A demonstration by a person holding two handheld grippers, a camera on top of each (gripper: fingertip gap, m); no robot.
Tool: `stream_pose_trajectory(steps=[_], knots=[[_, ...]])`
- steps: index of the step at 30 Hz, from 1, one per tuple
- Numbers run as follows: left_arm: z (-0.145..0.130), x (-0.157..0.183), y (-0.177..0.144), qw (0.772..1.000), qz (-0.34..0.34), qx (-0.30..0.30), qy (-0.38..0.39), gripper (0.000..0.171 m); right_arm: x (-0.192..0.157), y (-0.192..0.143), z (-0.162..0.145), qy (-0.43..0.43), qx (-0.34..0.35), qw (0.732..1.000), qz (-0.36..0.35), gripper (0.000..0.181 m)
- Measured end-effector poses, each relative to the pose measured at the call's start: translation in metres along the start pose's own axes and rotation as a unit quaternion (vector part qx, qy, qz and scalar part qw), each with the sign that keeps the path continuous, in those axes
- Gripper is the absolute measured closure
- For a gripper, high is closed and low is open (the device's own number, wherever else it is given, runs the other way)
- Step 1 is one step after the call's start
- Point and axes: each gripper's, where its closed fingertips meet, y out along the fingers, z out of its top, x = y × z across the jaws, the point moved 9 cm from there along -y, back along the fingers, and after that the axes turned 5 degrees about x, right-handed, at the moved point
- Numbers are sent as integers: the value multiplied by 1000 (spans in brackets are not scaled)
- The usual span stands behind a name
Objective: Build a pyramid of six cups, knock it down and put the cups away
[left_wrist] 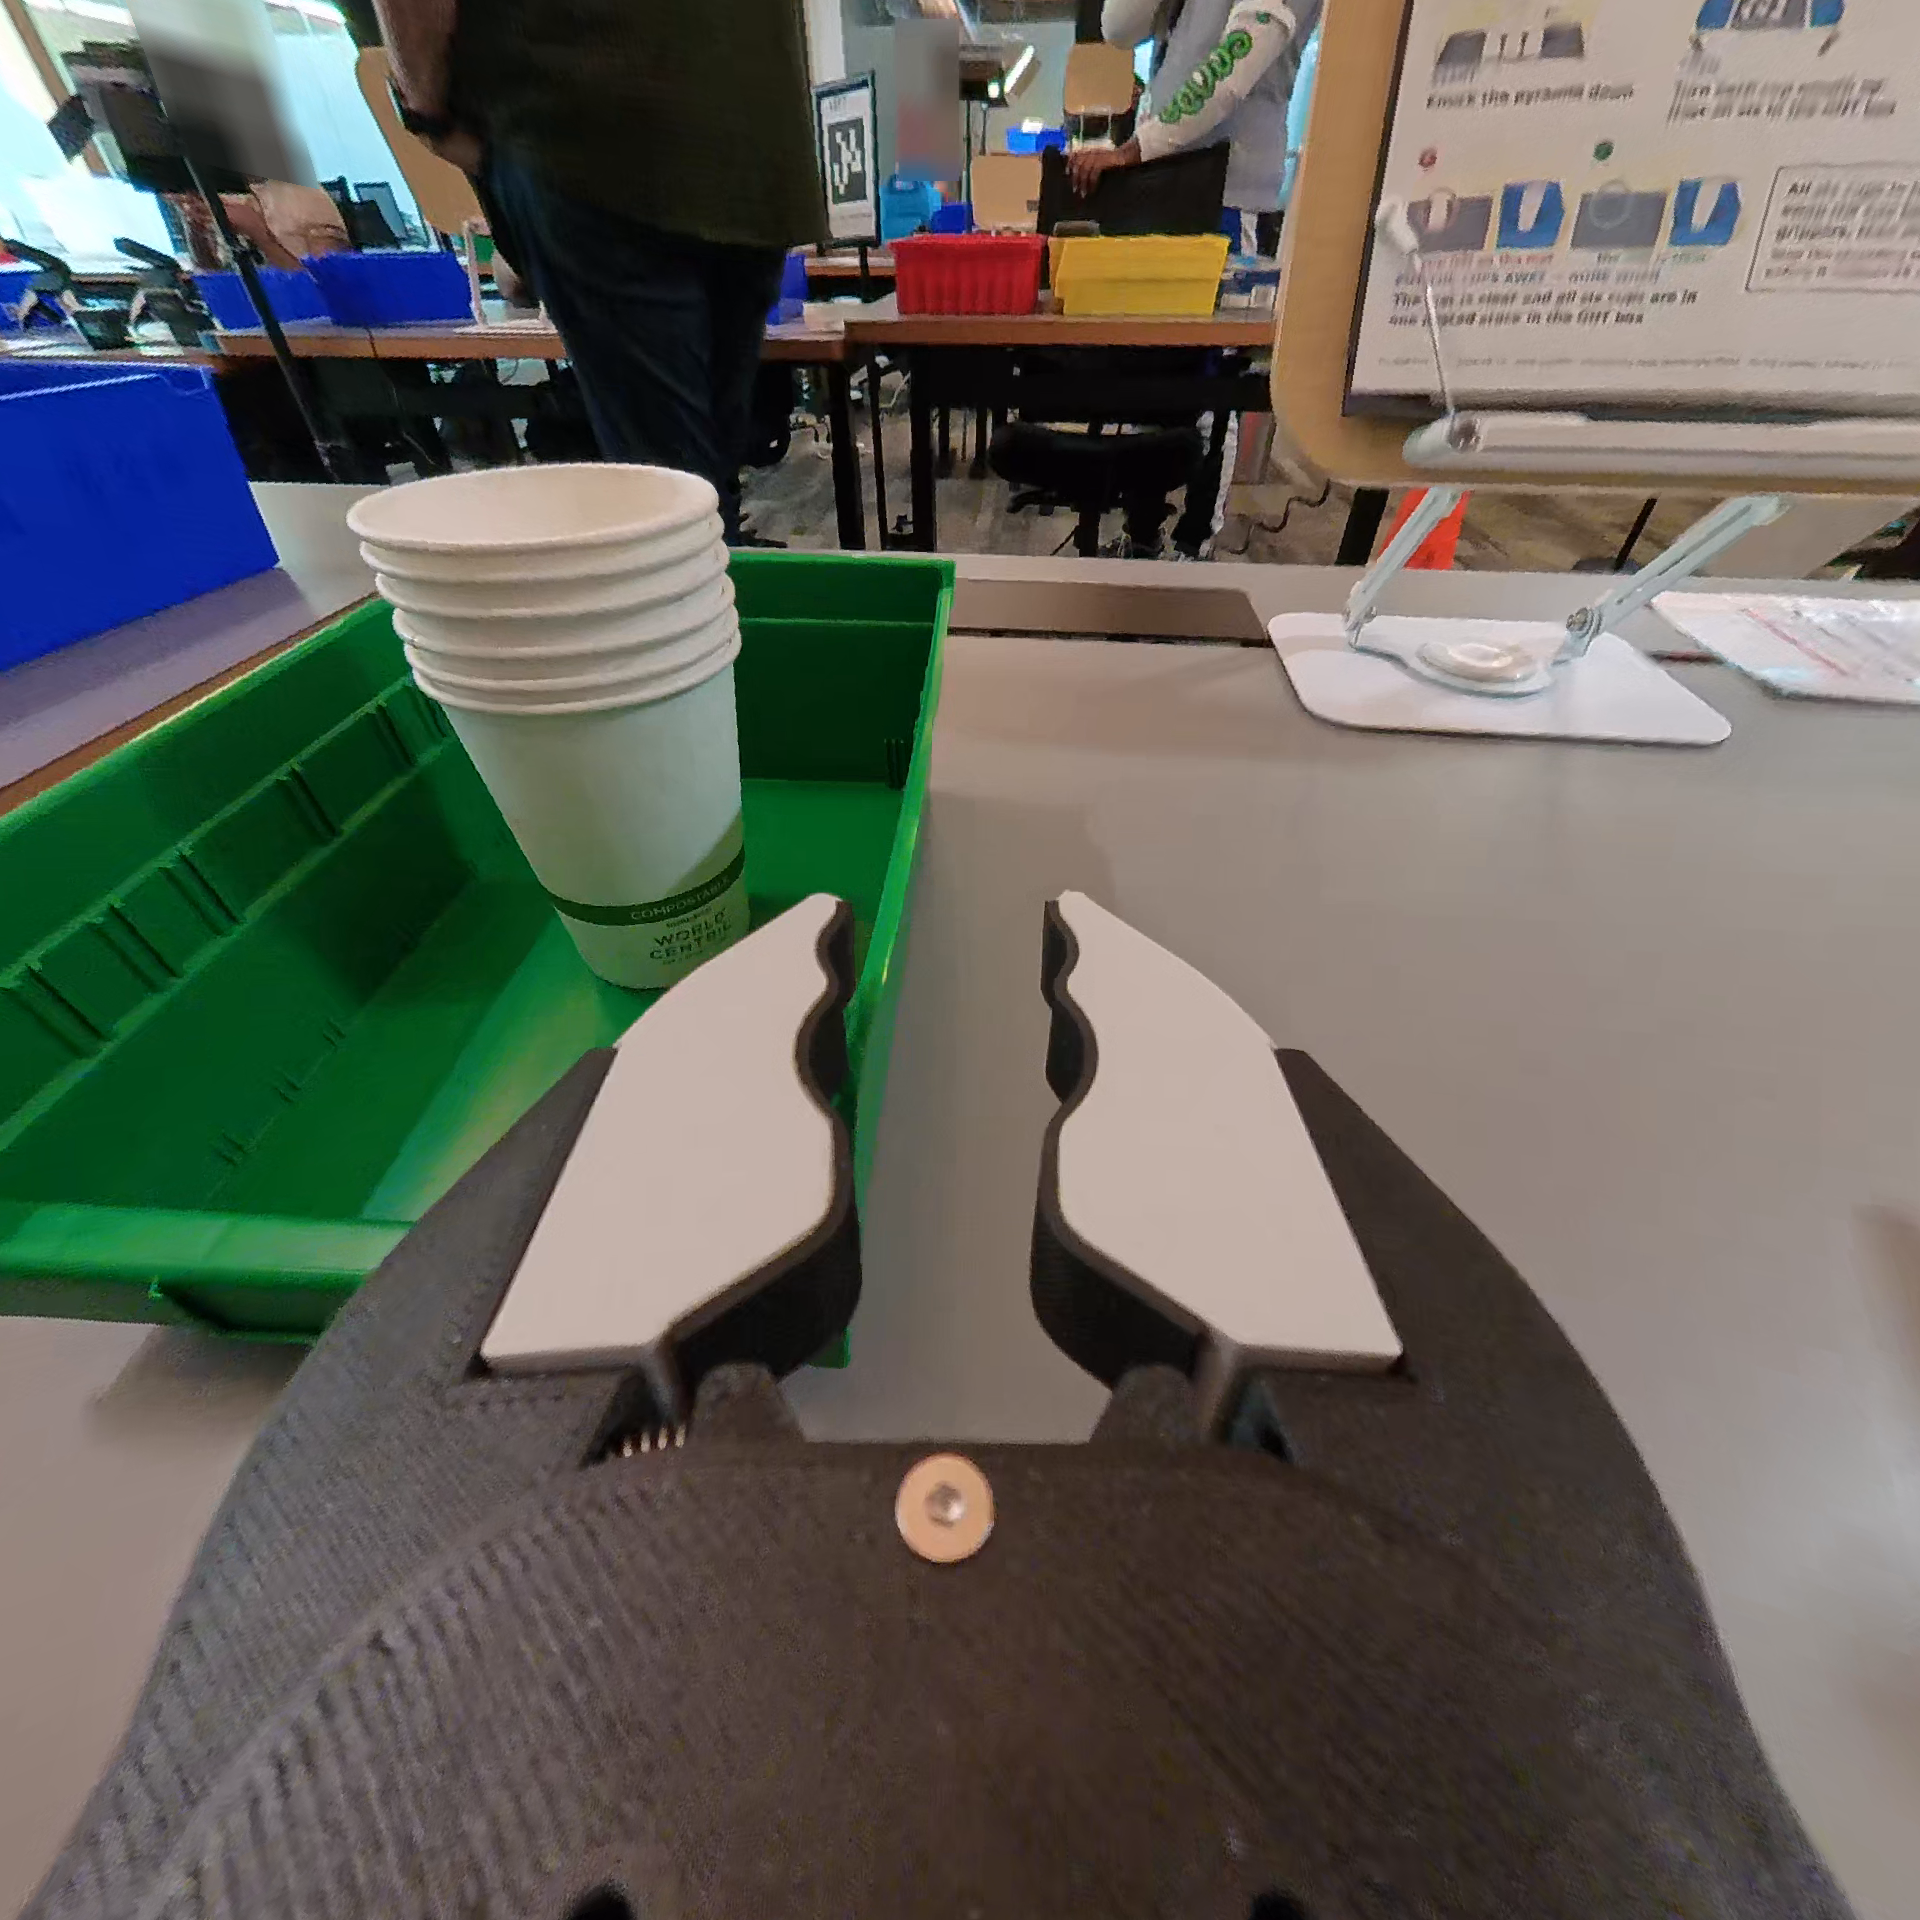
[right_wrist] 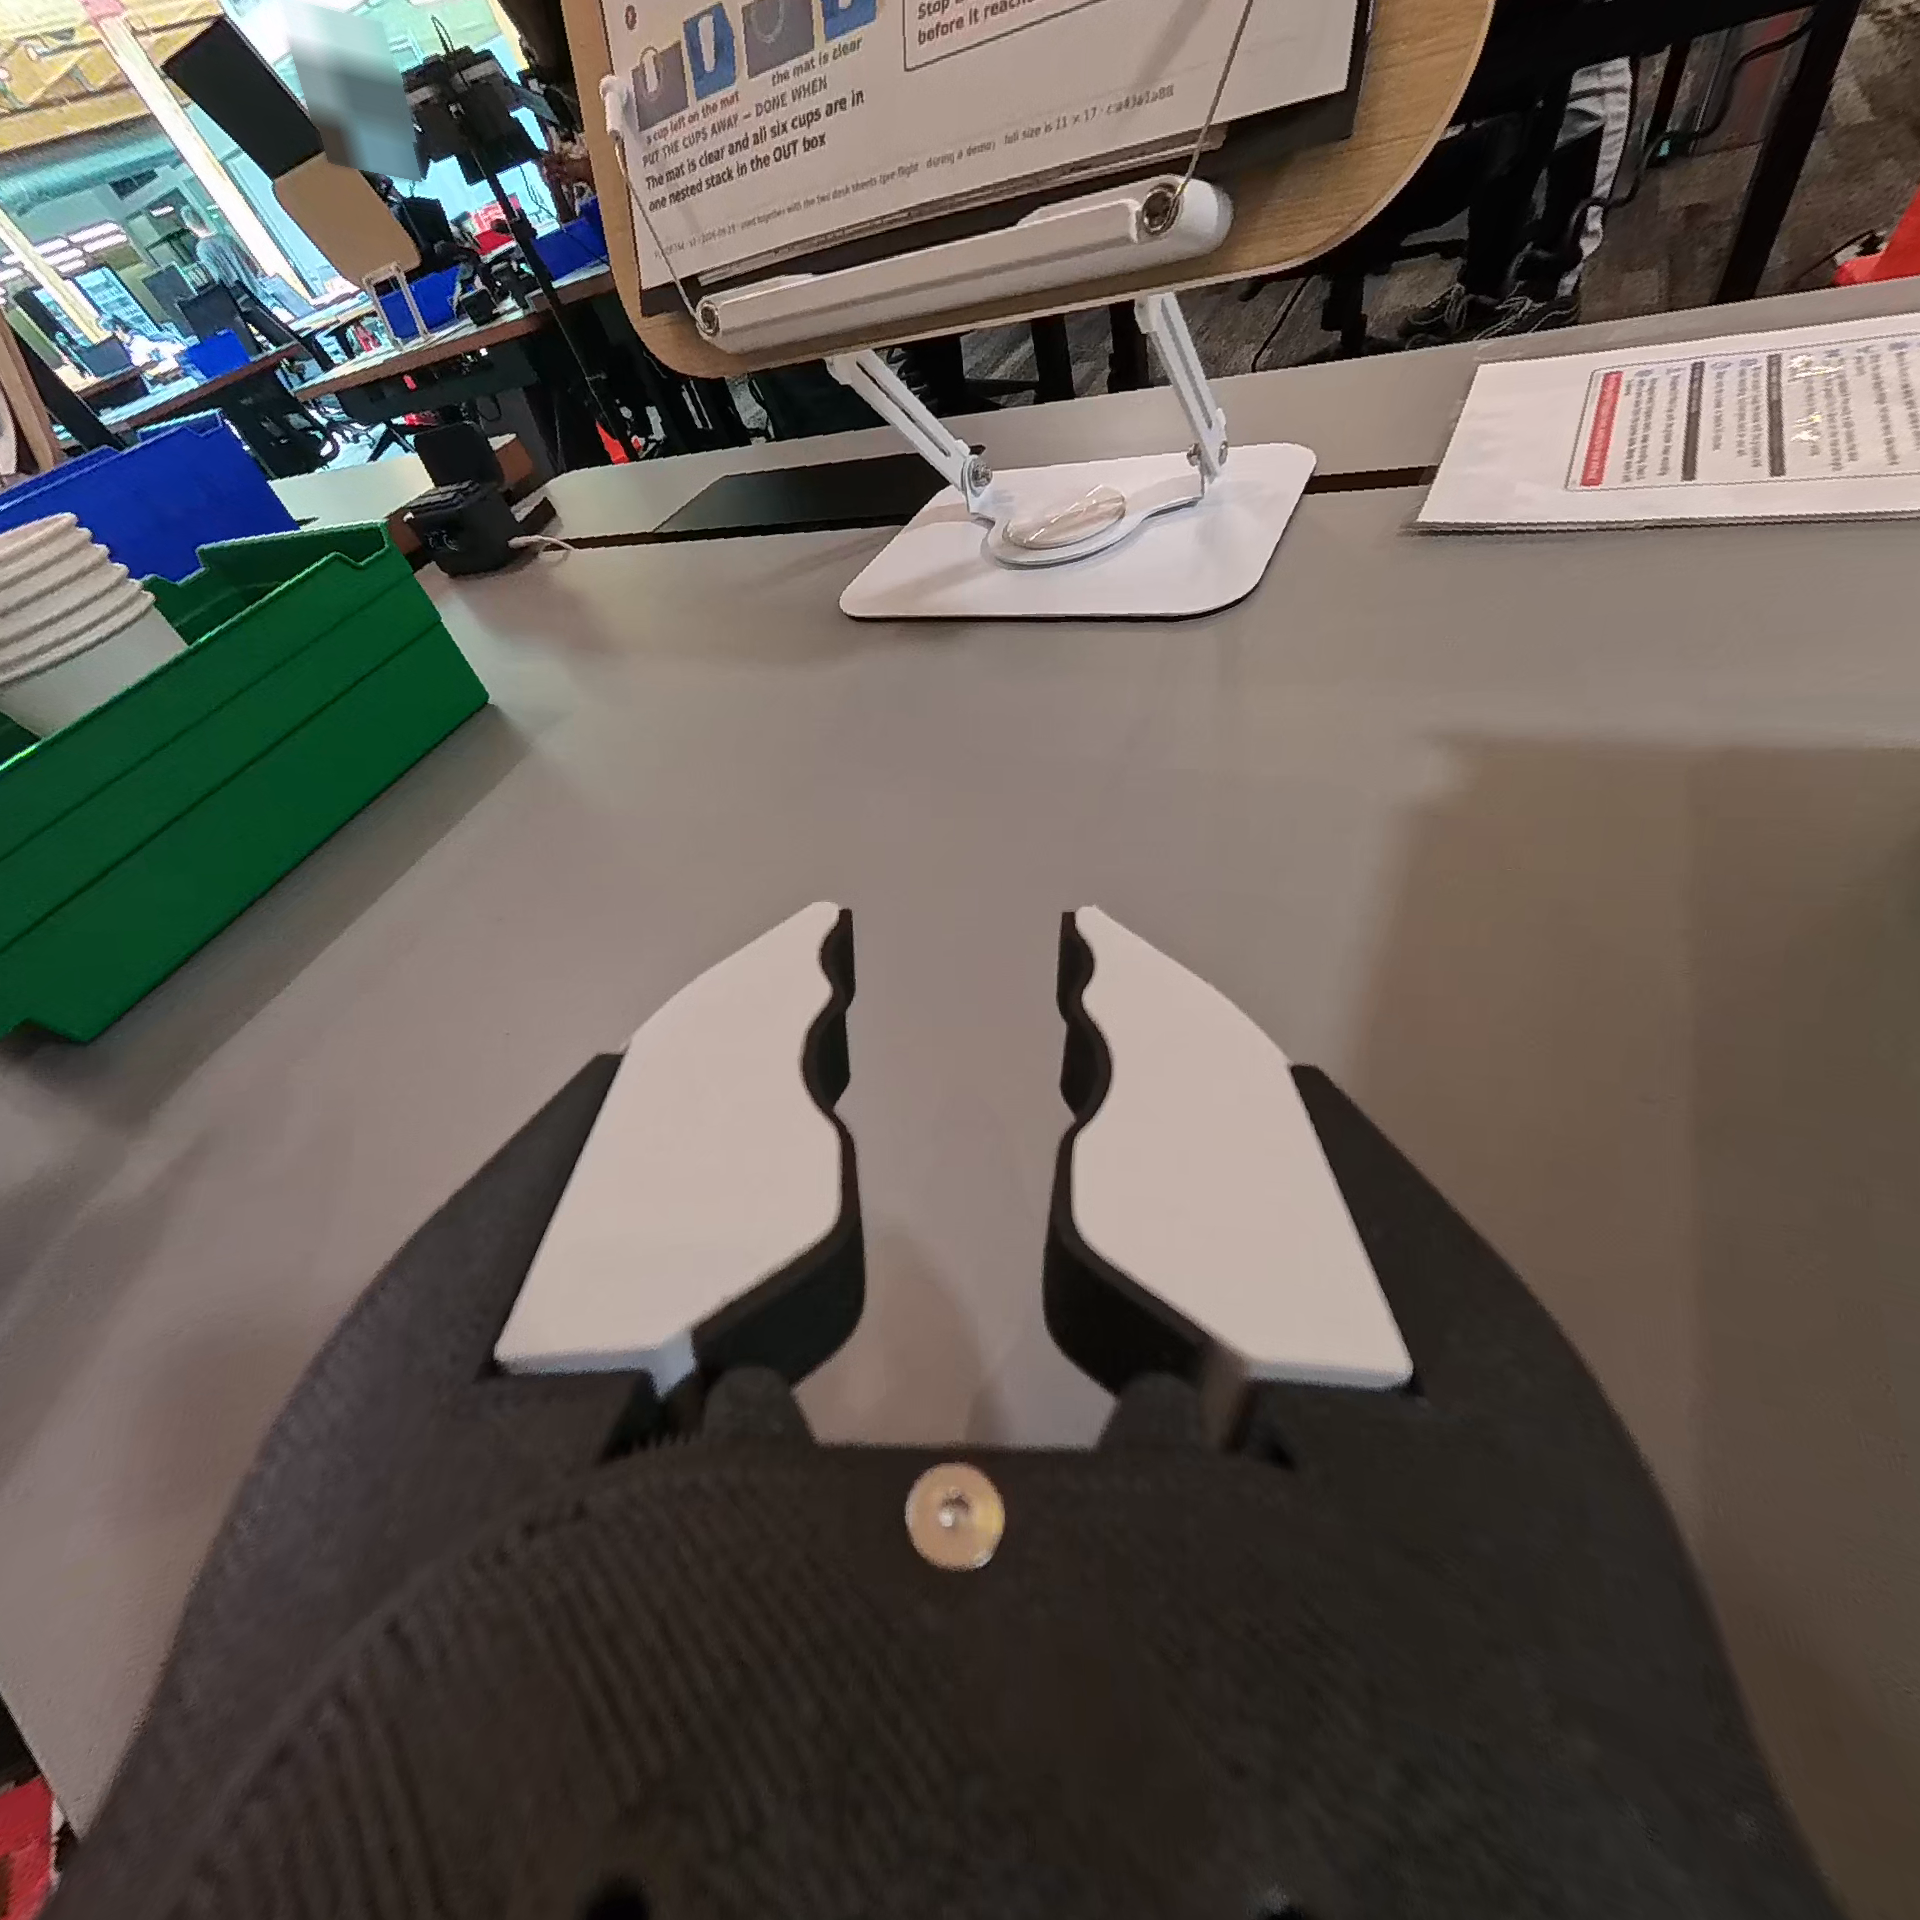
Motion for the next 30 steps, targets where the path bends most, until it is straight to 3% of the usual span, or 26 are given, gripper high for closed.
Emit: stream_pose_trajectory(steps=[4,8,14,17,23,28,30], knots=[[11,1,-7,997,-29,62,-45,140,0,0,0,-1,-2,1000,1,143],[16,8,-11,993,-57,100,-39,148,-1,1,-1,-1,-6,1000,5,142],[12,22,-10,989,-118,88,-18,169,-3,3,-3,0,-16,1000,16,138],[9,26,-9,989,-127,71,-16,170,-2,5,-4,20,-25,1000,1,117],[9,29,-10,987,-143,69,-16,170,6,4,-1,108,-27,994,9,102],[9,28,-10,988,-137,72,-21,170,10,-2,5,68,-8,998,-2,107],[10,27,-10,988,-132,72,-23,170,7,-4,7,41,5,999,-1,117]])
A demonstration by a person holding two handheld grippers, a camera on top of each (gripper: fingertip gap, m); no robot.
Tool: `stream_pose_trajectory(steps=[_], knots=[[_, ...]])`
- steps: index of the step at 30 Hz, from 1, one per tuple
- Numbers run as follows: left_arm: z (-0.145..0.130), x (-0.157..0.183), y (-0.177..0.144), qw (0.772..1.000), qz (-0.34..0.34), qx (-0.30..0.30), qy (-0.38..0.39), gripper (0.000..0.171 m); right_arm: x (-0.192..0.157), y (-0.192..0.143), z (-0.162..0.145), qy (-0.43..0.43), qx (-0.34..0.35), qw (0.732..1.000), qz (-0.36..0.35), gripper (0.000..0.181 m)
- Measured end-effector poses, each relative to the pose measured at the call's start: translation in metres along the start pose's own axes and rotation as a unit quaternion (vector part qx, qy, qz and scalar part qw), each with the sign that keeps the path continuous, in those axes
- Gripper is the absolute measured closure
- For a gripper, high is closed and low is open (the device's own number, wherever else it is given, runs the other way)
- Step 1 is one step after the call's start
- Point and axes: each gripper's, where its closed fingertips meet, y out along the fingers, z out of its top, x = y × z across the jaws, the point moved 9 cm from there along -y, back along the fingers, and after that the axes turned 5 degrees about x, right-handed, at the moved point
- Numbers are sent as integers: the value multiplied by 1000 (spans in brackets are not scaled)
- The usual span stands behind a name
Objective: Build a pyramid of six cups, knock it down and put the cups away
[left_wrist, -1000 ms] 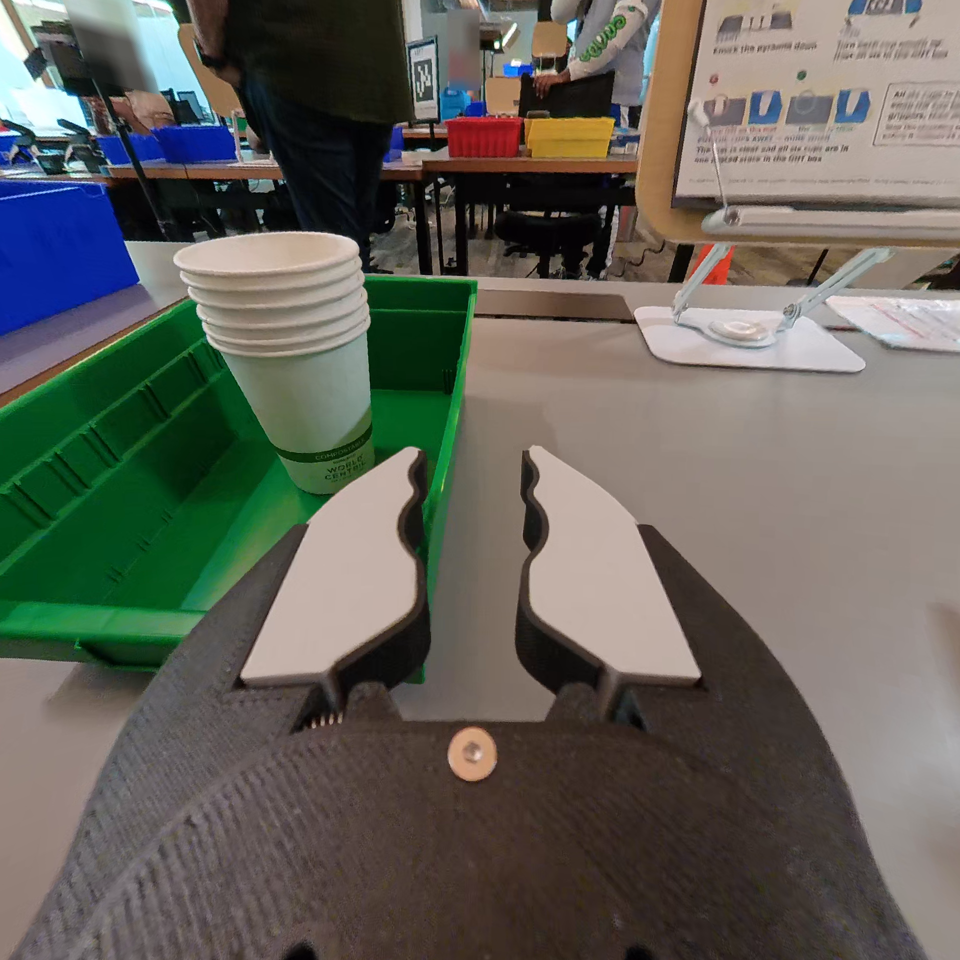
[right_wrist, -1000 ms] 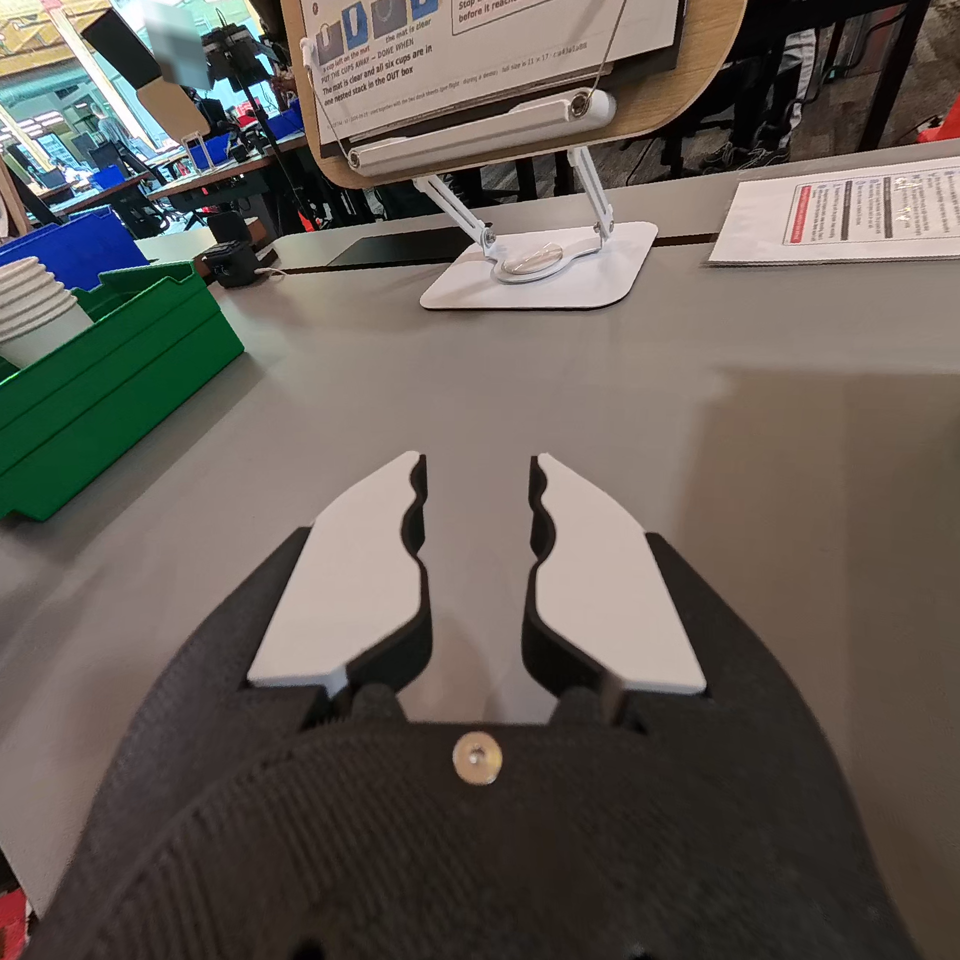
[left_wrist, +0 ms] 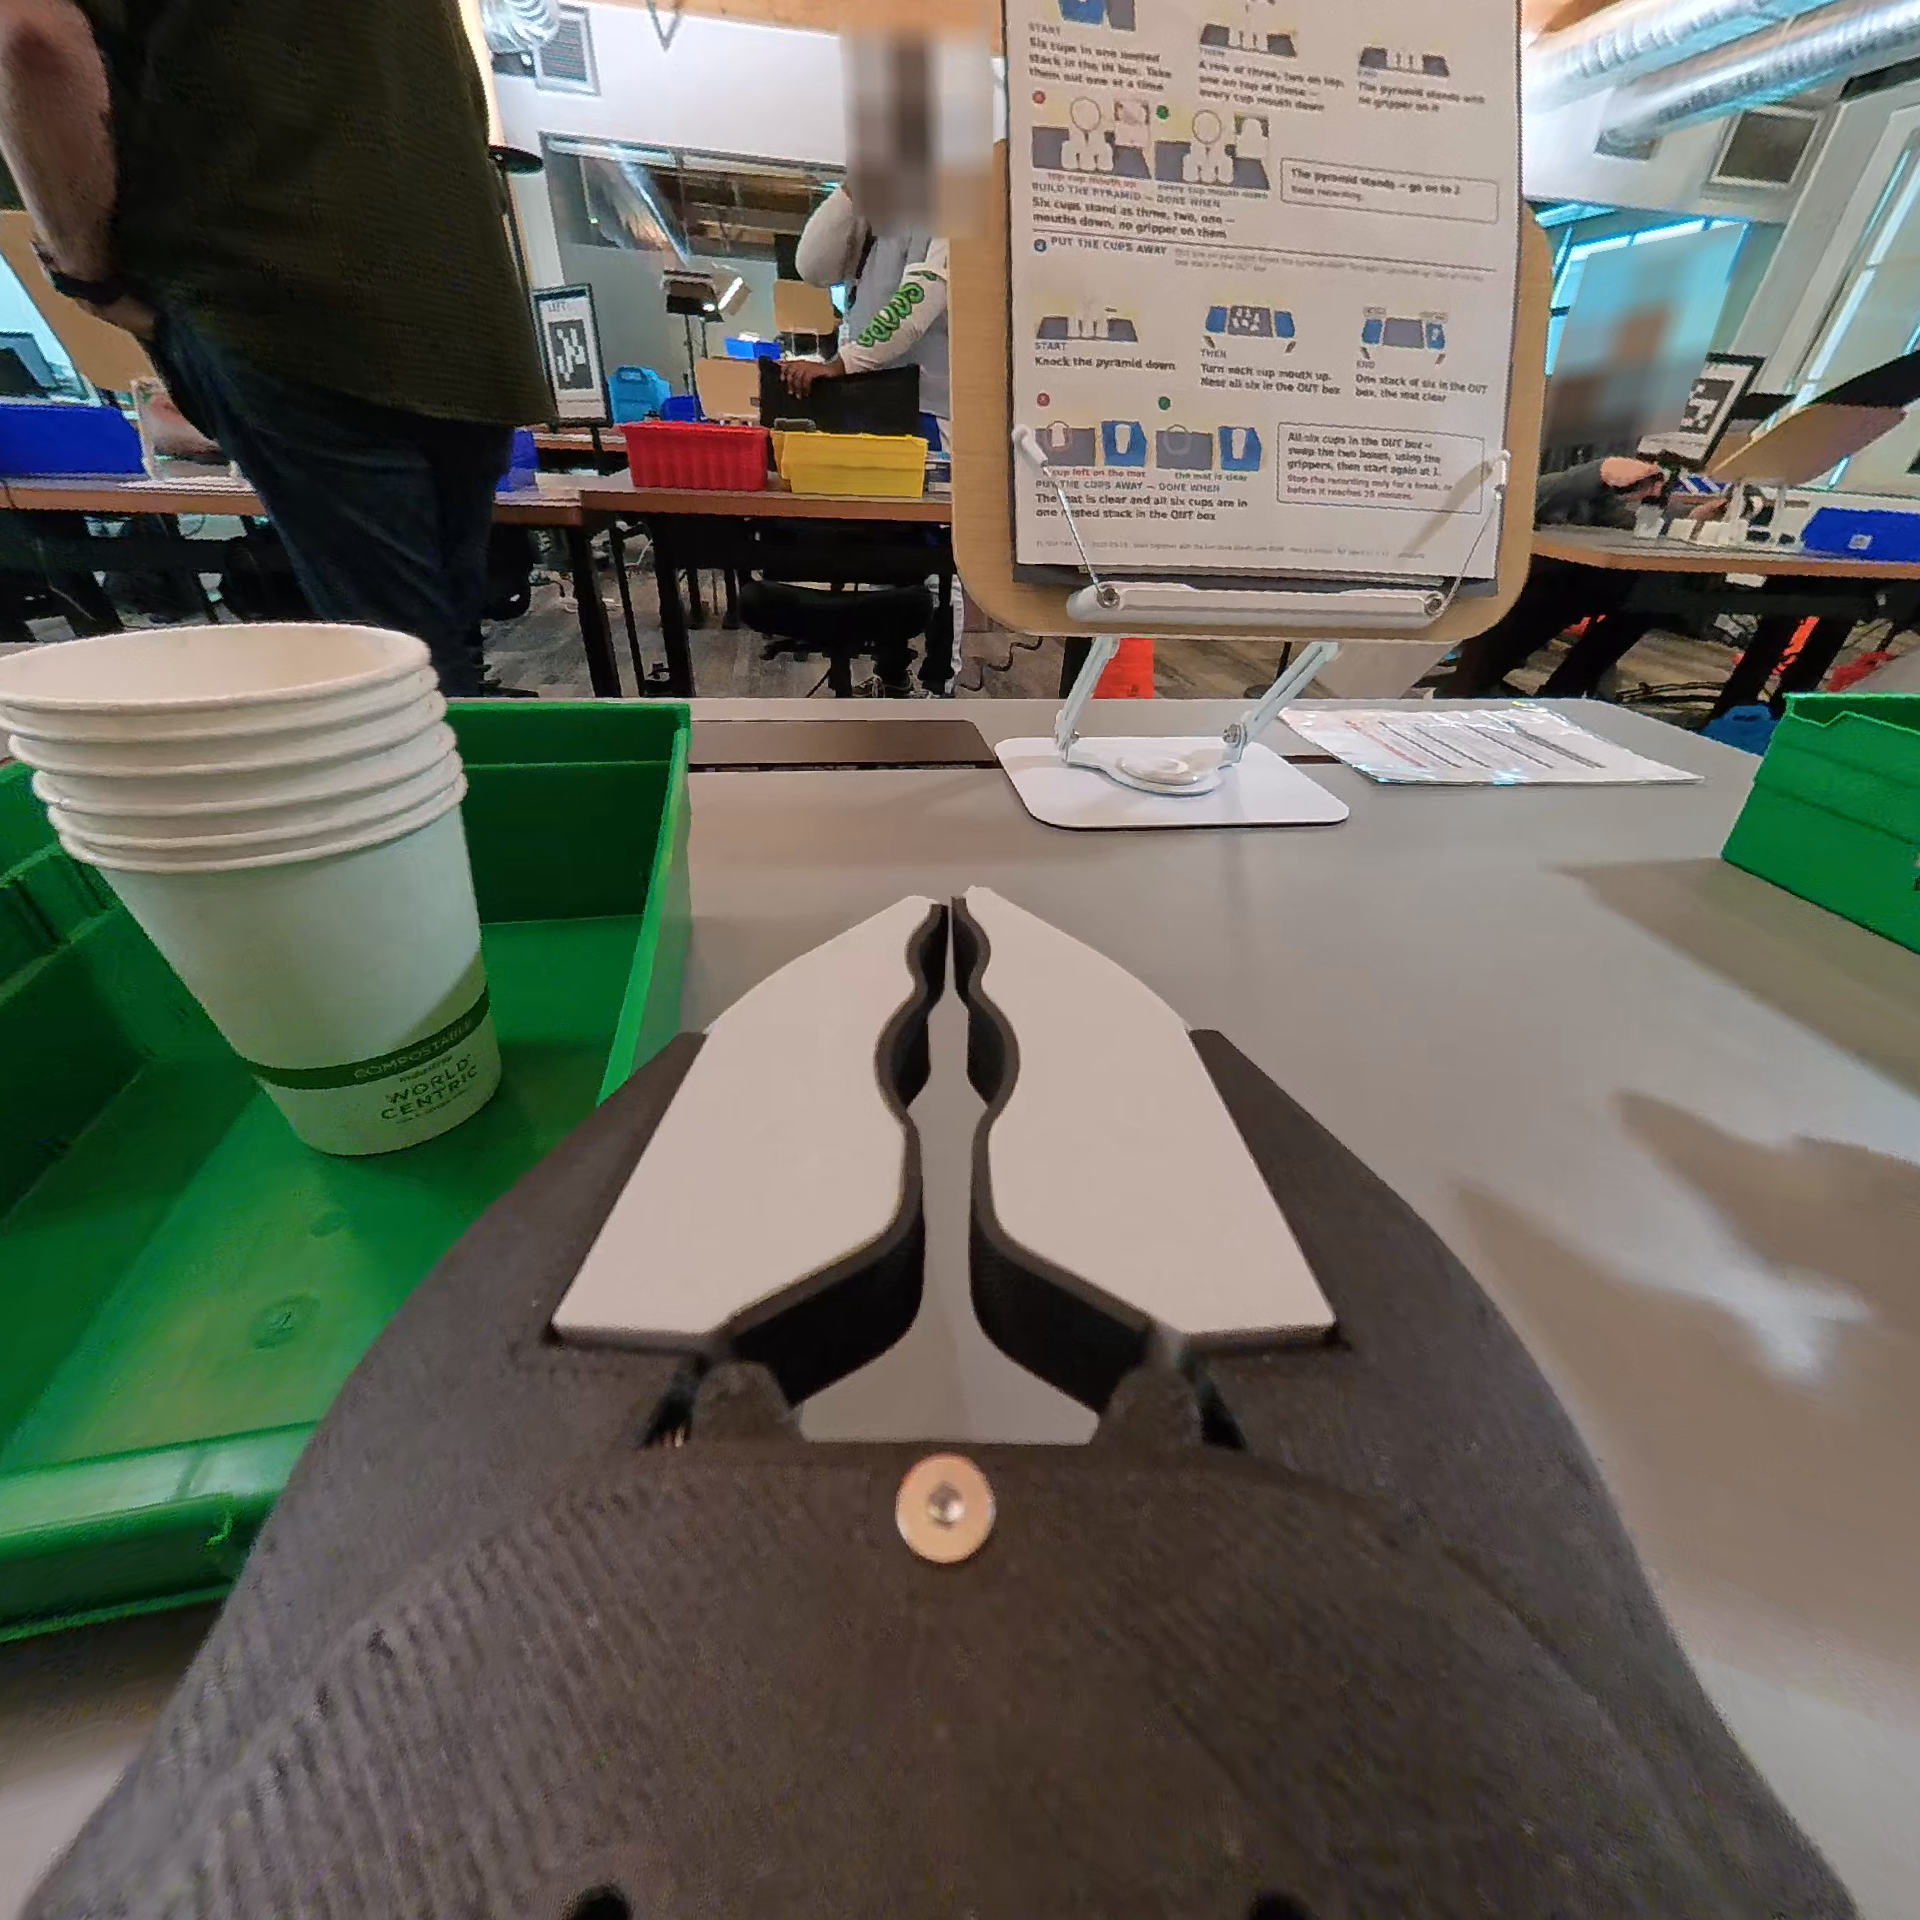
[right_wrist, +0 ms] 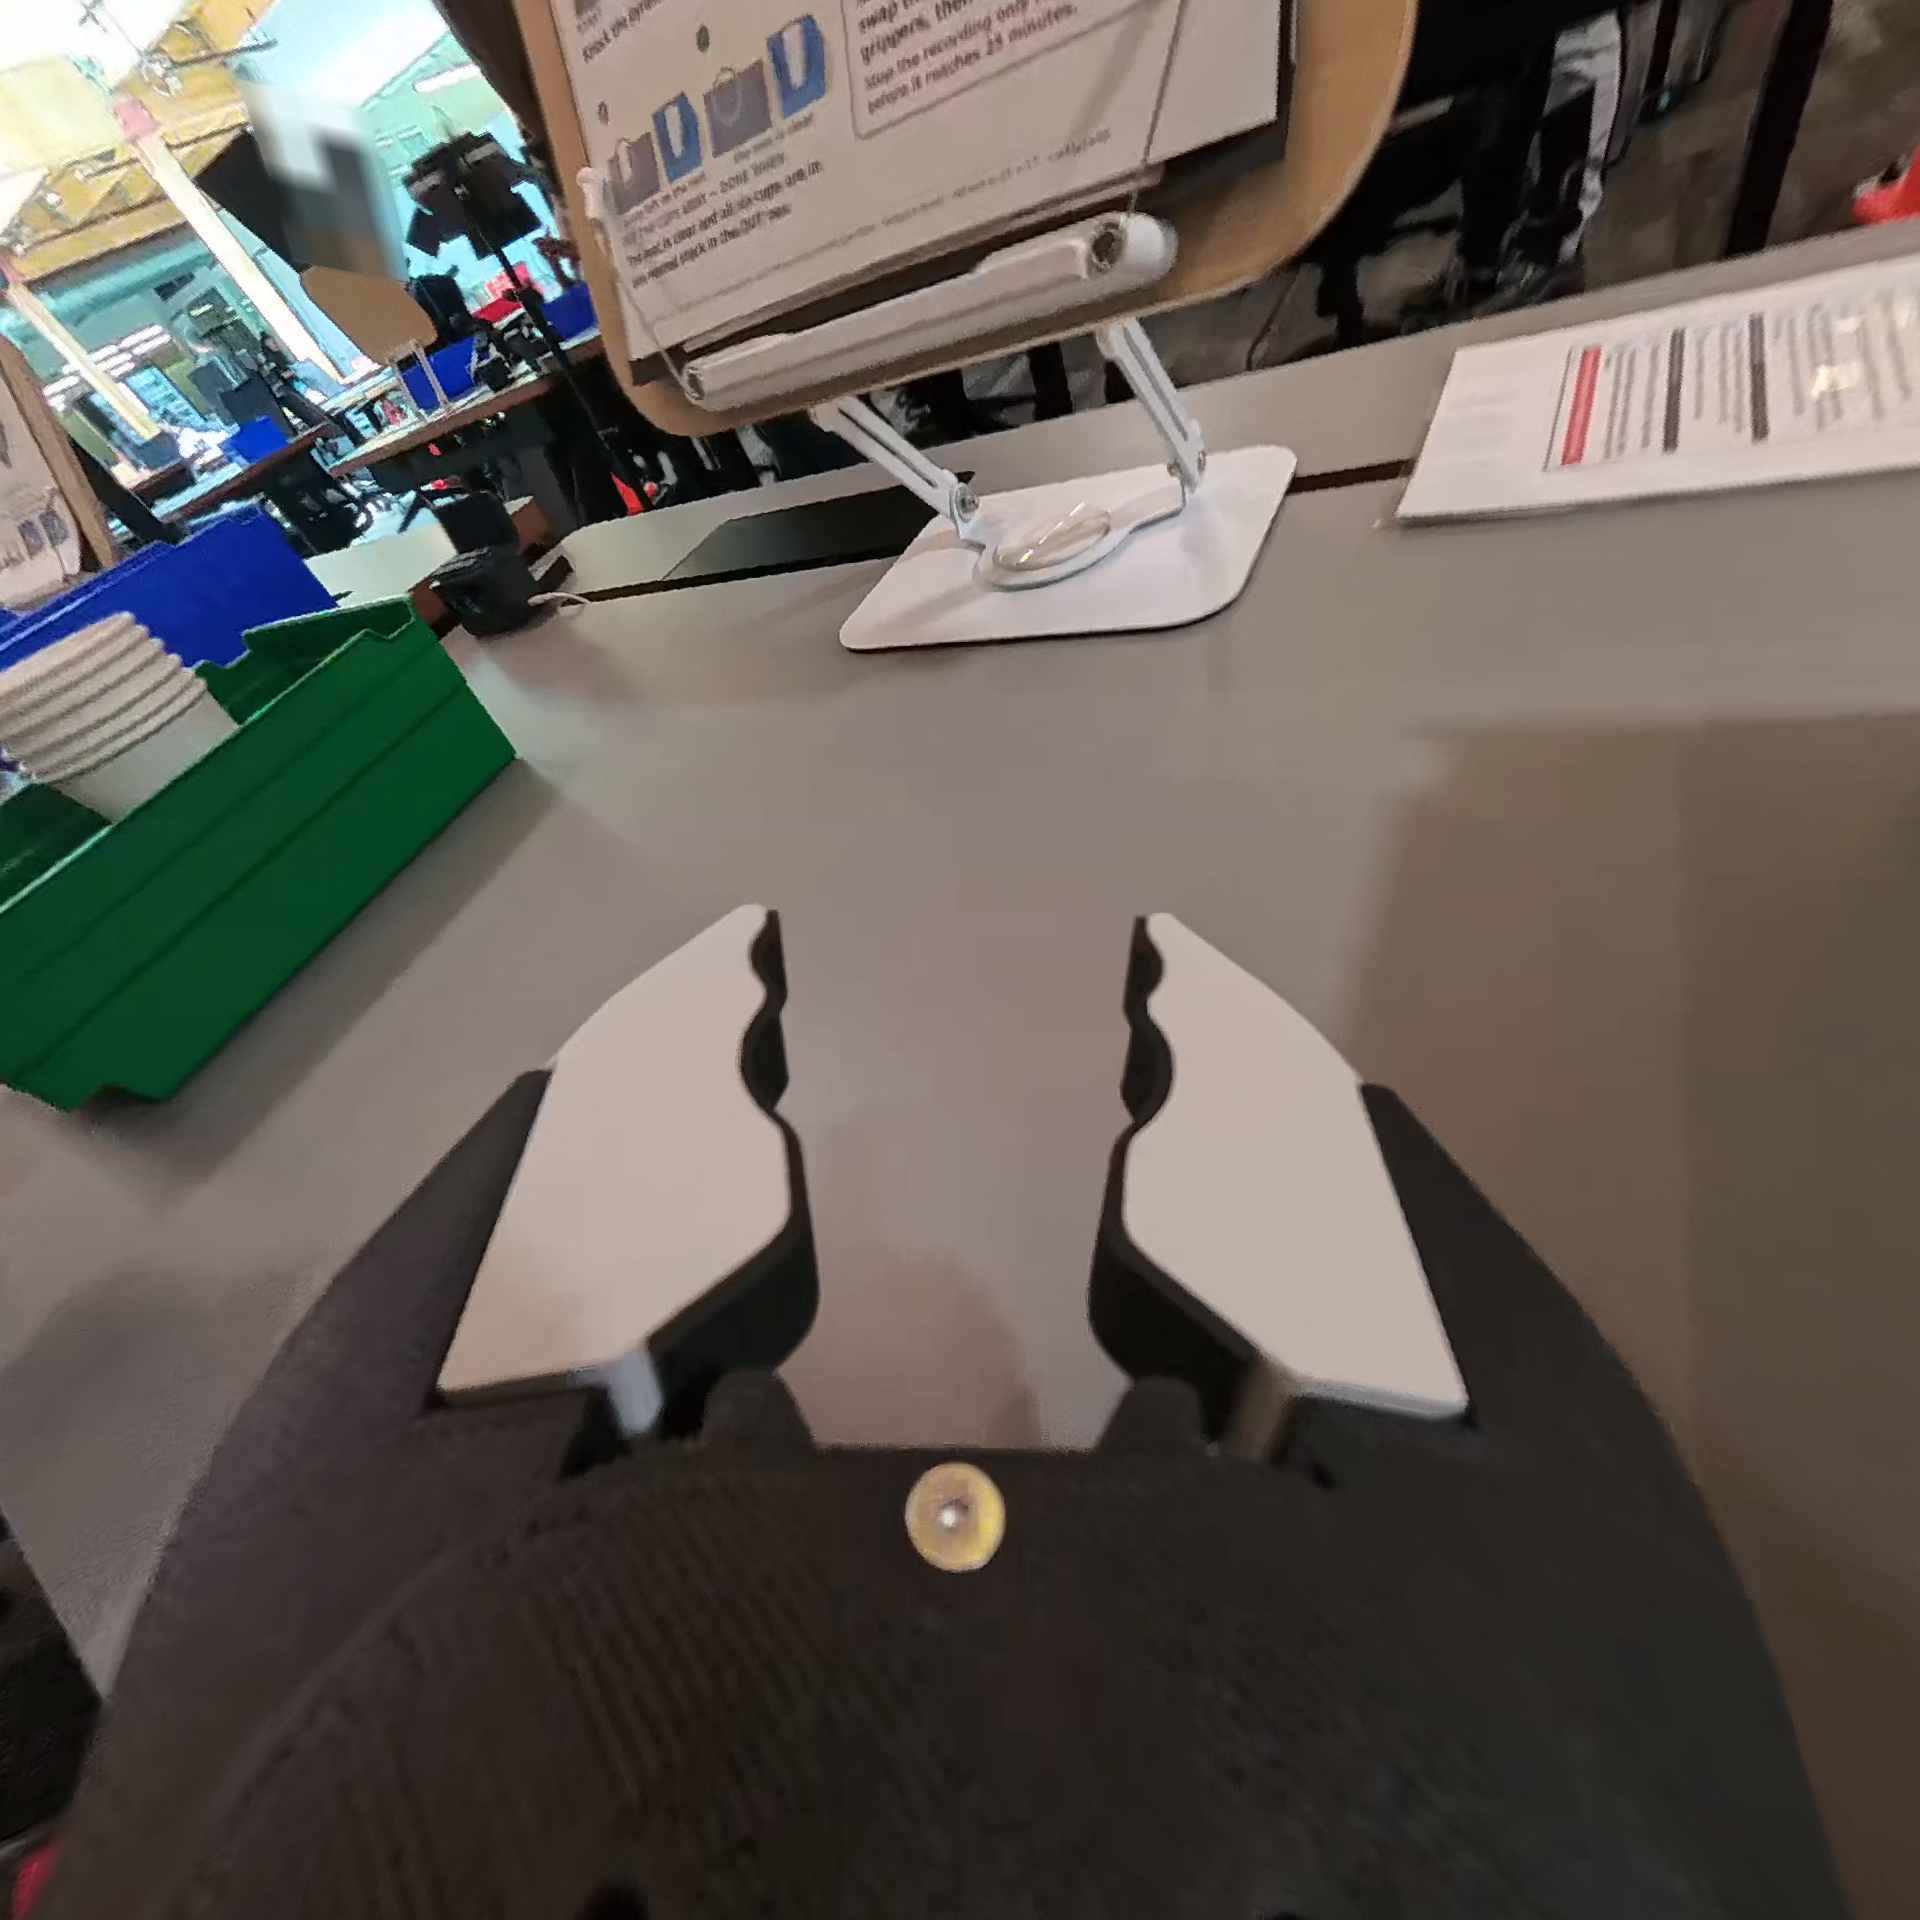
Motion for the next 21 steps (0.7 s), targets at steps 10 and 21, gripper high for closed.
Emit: stream_pose_trajectory(steps=[10,21], knots=[[2,-11,-4,998,47,17,-23,157,-19,-2,-1,-86,6,995,43,164],[10,-51,-22,978,206,27,13,150,-82,20,12,86,-2,969,230,167]])
